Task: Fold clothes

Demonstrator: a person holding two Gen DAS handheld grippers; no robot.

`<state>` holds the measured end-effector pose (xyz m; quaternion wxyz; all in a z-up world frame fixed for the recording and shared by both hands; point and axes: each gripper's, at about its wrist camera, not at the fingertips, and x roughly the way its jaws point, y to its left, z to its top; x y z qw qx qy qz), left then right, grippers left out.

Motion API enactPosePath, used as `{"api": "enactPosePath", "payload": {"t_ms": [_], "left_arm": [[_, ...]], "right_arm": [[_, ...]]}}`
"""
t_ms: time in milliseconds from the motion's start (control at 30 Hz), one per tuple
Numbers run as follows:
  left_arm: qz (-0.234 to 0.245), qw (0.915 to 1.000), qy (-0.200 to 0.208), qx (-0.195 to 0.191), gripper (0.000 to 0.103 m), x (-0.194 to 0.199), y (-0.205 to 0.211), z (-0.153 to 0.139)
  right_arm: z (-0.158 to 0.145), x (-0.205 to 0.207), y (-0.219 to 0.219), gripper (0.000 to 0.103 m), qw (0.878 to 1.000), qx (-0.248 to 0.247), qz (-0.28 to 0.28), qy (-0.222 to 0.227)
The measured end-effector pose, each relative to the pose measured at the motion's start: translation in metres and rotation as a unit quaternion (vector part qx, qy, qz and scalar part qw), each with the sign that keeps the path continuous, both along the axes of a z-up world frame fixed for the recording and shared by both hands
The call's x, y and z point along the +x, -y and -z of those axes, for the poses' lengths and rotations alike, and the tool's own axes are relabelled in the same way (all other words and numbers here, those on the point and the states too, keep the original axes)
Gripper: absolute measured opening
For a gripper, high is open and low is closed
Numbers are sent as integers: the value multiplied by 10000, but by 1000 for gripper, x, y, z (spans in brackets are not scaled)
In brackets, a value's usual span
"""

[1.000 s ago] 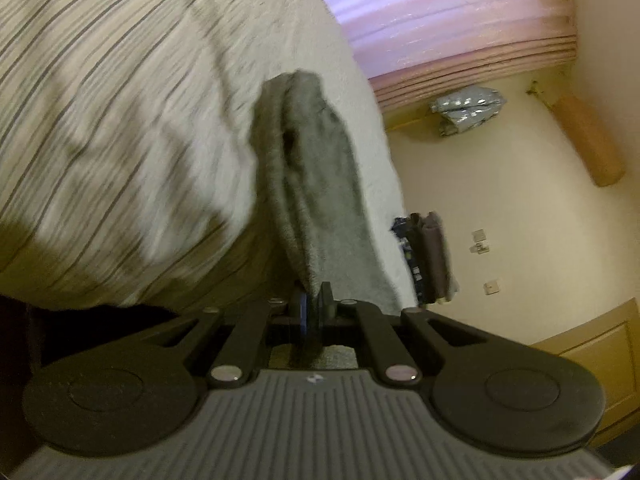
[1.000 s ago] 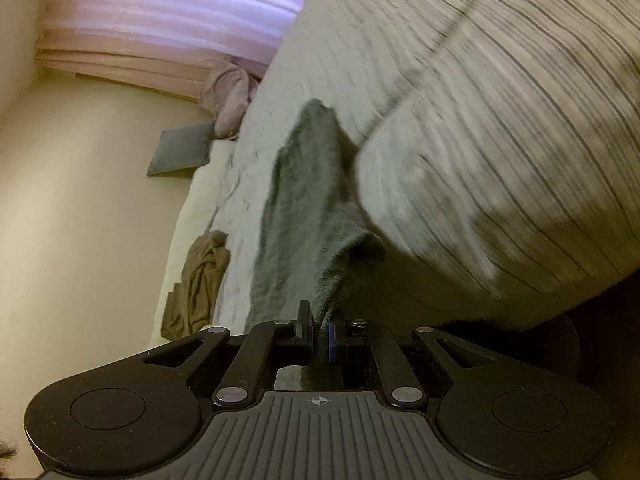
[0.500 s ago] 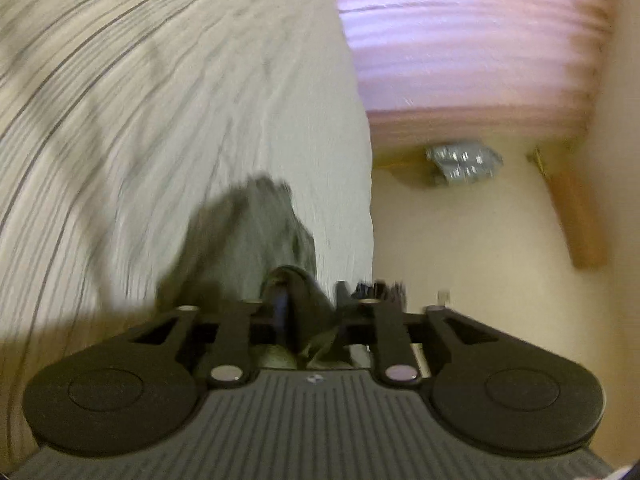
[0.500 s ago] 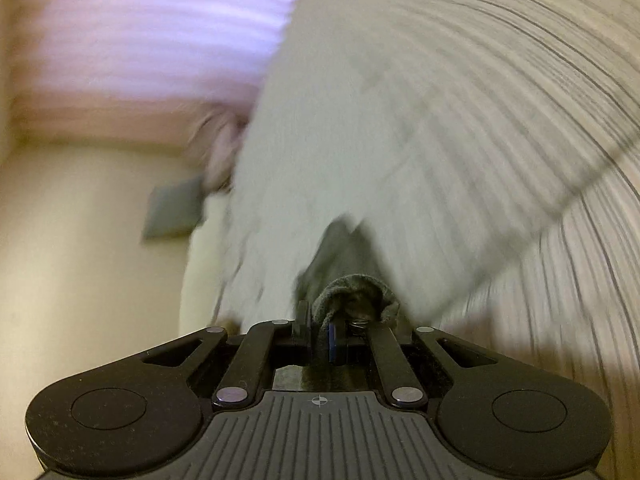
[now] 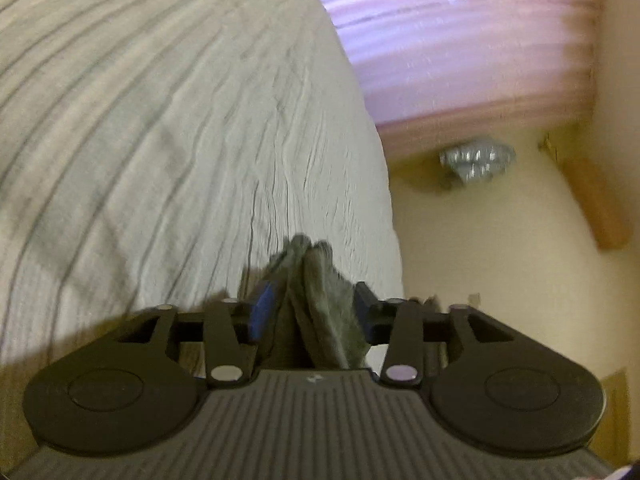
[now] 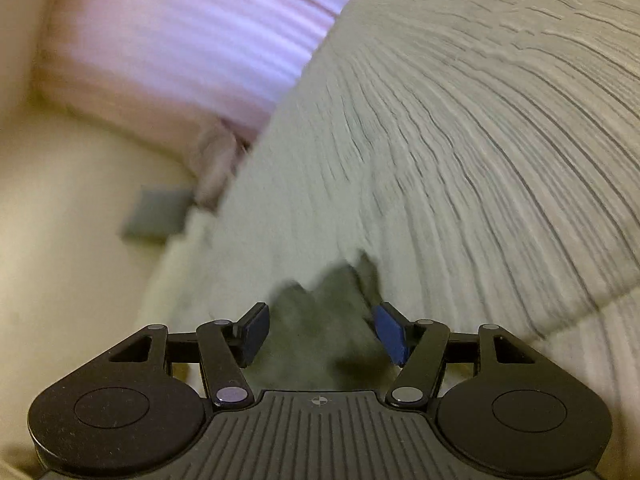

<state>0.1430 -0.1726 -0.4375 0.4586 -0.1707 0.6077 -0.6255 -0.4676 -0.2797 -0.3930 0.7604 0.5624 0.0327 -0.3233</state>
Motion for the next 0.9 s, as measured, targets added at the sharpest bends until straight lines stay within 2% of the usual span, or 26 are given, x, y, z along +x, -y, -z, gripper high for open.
{"api": "enactPosePath", "payload": {"t_ms": [133, 233, 267, 300, 333, 367, 467, 567, 800, 900], "left_arm": [[54, 10000, 70, 39, 47, -9, 13, 2], [77, 9998, 182, 74, 40, -20, 30, 3], [103, 9995, 283, 57, 29, -20, 27, 2], [126, 9990, 421, 12, 4, -19, 21, 0], [149, 9983, 559, -33, 2, -19, 16, -3], [147, 9971, 737, -132, 2, -18, 12, -7], [194, 9887, 1355, -612, 1, -20, 5, -30], [271, 9794, 1810, -857, 2, -27, 11, -44], [191, 9715, 2113, -1061, 2, -29, 19, -46], [216, 9719, 2216, -762, 2, -32, 27, -32]], "right_arm": [[15, 7, 5, 62, 9998, 136, -143, 37], [23, 25, 19, 62, 9996, 175, -193, 65], [25, 31, 23, 62, 9996, 175, -212, 58], [25, 37, 27, 57, 9996, 117, -238, -28], [24, 41, 30, 42, 9996, 56, -259, -115], [20, 42, 28, 6, 9995, -14, -254, -202], [5, 34, 20, 2, 9991, -377, -82, -158], [-7, 27, 12, 2, 9965, -773, 111, -305], [-10, 39, 6, 2, 9918, -1058, 263, -665], [-10, 44, 4, 2, 9893, -1147, 318, -843]]}}
